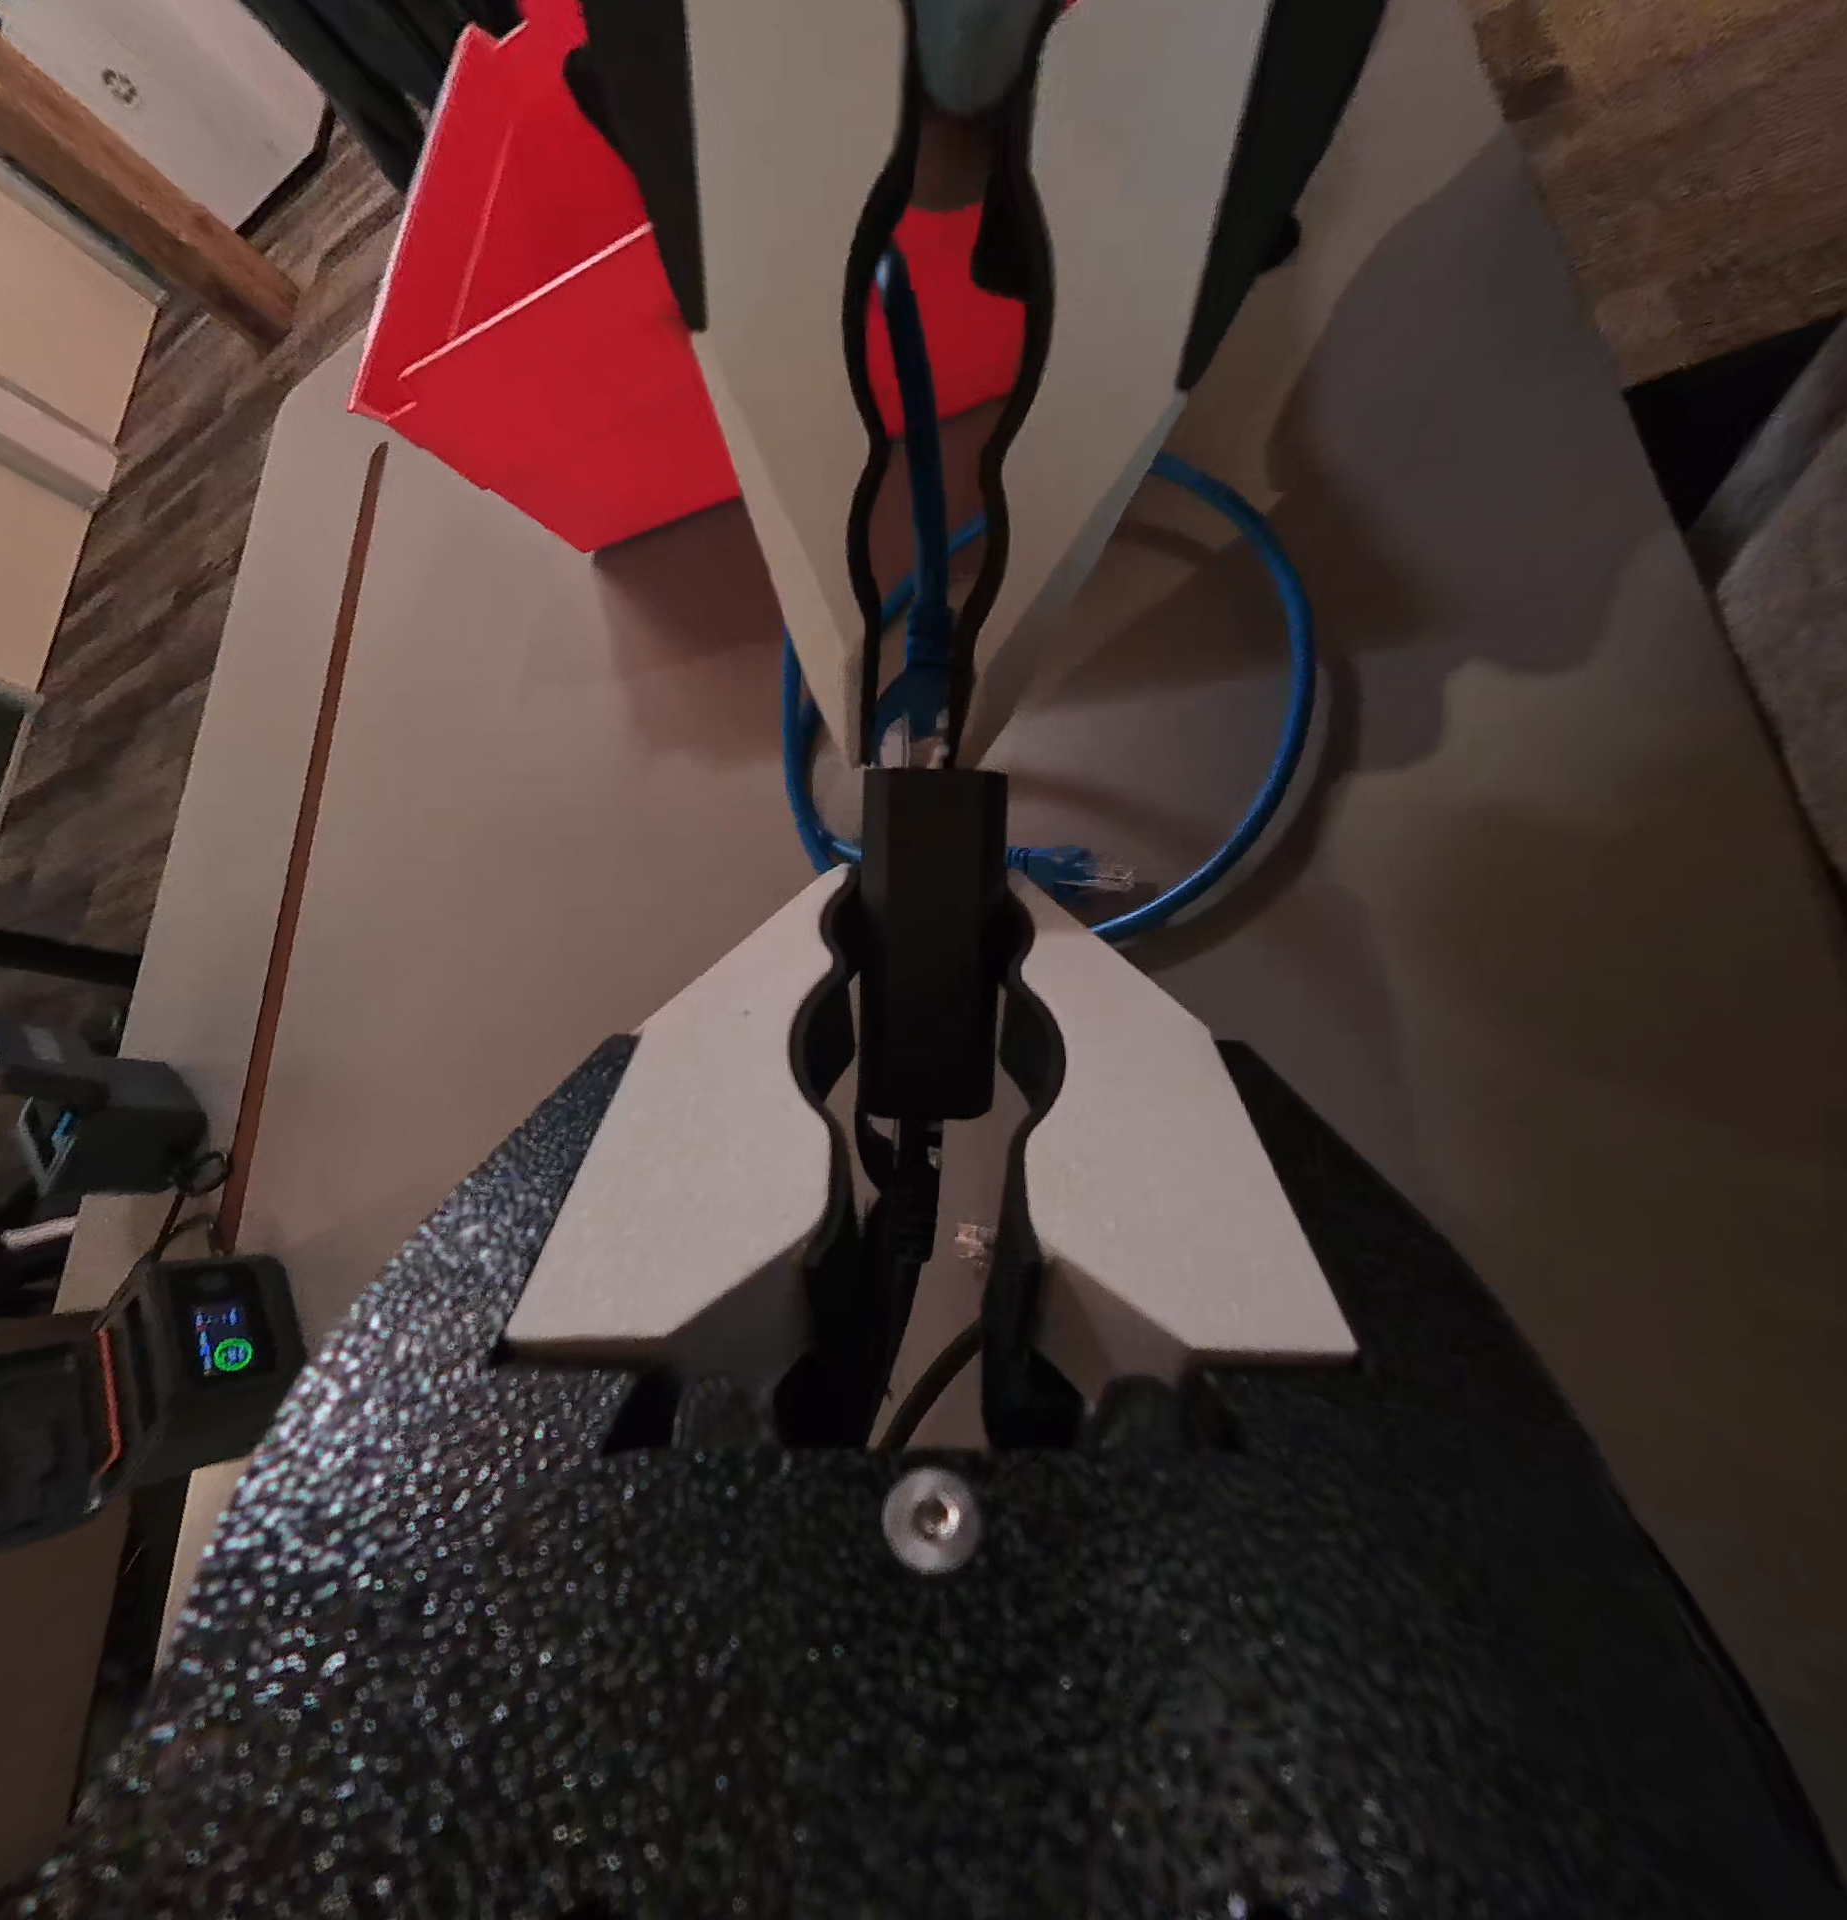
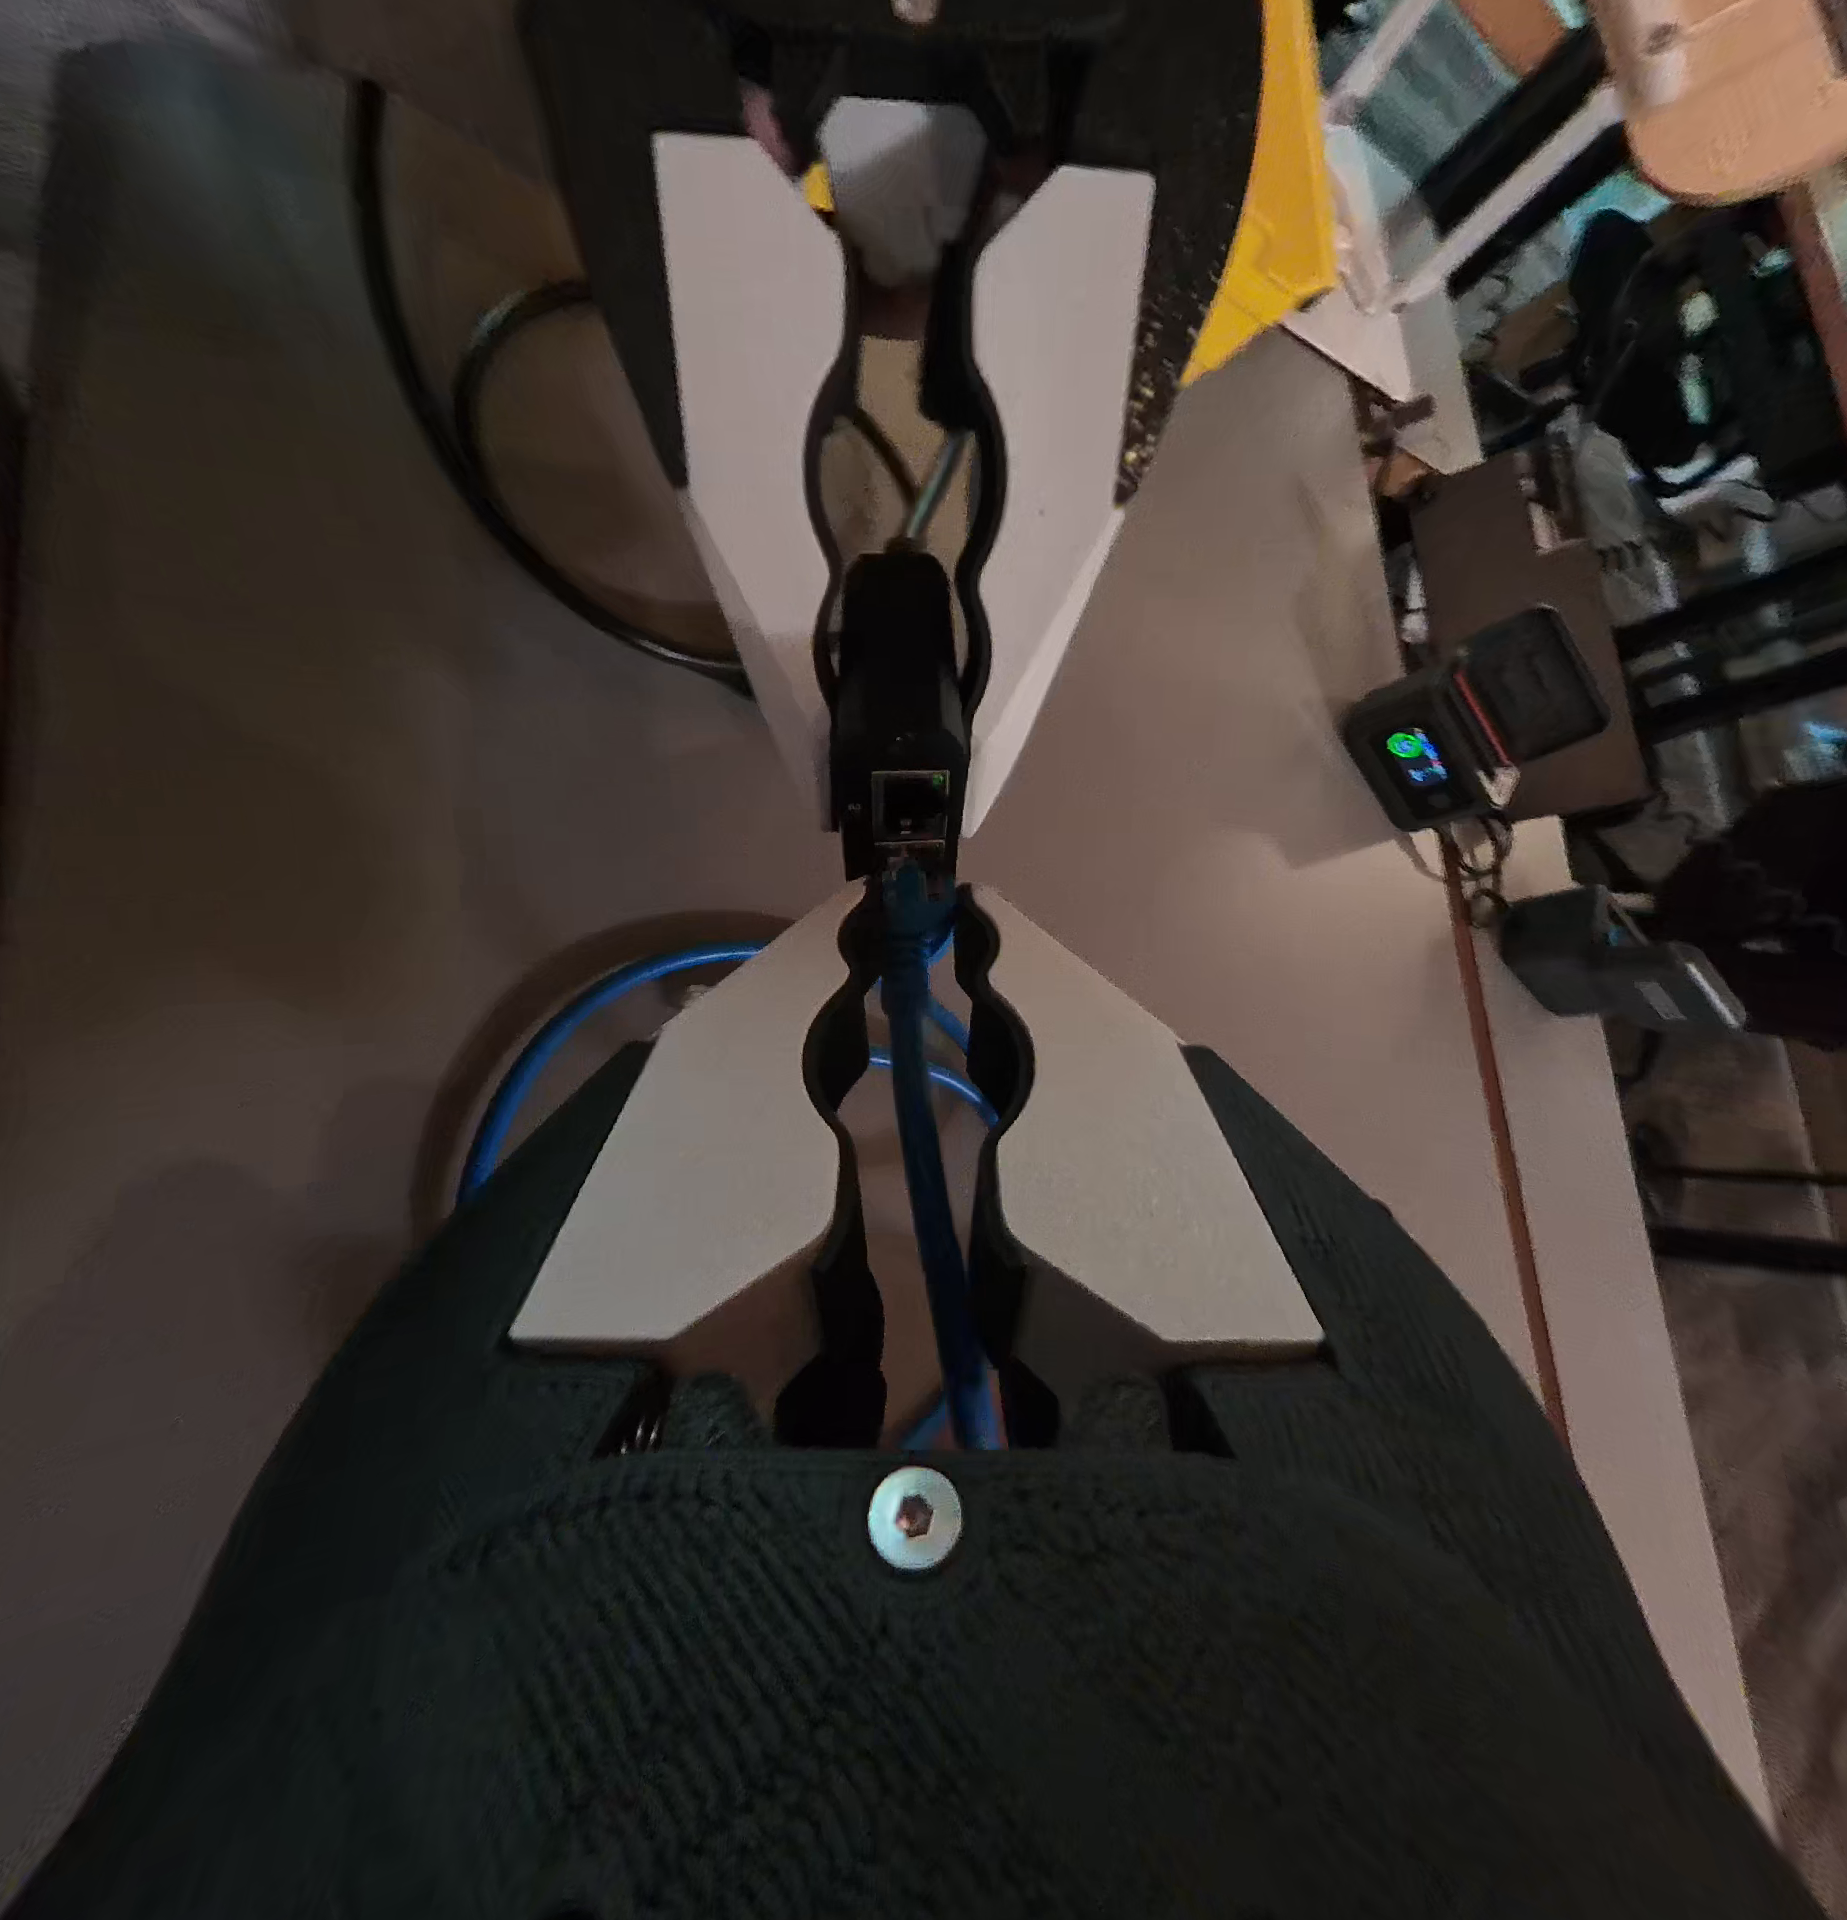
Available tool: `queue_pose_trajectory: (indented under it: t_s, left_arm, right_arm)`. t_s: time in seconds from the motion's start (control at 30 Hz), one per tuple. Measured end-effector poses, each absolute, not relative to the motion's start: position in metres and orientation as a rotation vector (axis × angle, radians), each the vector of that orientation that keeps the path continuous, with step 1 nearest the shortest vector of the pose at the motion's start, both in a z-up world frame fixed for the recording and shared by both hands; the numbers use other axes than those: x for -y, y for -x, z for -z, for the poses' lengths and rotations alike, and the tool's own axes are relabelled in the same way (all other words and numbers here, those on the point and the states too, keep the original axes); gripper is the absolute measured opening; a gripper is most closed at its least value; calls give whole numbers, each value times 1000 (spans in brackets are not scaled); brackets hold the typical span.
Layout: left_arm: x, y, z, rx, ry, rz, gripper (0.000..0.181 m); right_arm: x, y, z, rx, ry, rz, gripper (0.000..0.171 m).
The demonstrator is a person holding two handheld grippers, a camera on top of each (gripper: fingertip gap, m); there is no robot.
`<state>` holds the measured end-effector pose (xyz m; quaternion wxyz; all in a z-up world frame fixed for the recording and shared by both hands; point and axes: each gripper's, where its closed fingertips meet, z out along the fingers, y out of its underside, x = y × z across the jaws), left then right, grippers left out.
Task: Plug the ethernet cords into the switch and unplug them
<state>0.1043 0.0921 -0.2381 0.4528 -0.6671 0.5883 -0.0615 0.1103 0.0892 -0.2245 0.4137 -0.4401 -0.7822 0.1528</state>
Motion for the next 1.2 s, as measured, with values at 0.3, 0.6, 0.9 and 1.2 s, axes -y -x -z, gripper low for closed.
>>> queue_pose_trajectory:
  t_s: [0.3, 0.6, 0.9, 1.2]
  left_arm:
    - [-36, -126, 216, -1667, 1534, 596, 22]
    - [-21, -135, 186, -1612, 1455, 696, 22]
    - [-21, -134, 183, -1595, 1484, 656, 22]
    - [-42, -116, 188, -1504, 1564, 445, 21]
  right_arm:
    - [-32, -131, 197, 2249, 1001, -815, 13]
    - [-20, -139, 168, 2201, 938, -873, 13]
    - [-21, -136, 169, 2154, 1014, -831, 14]
    - [-38, -125, 162, 1968, 1119, -780, 6]
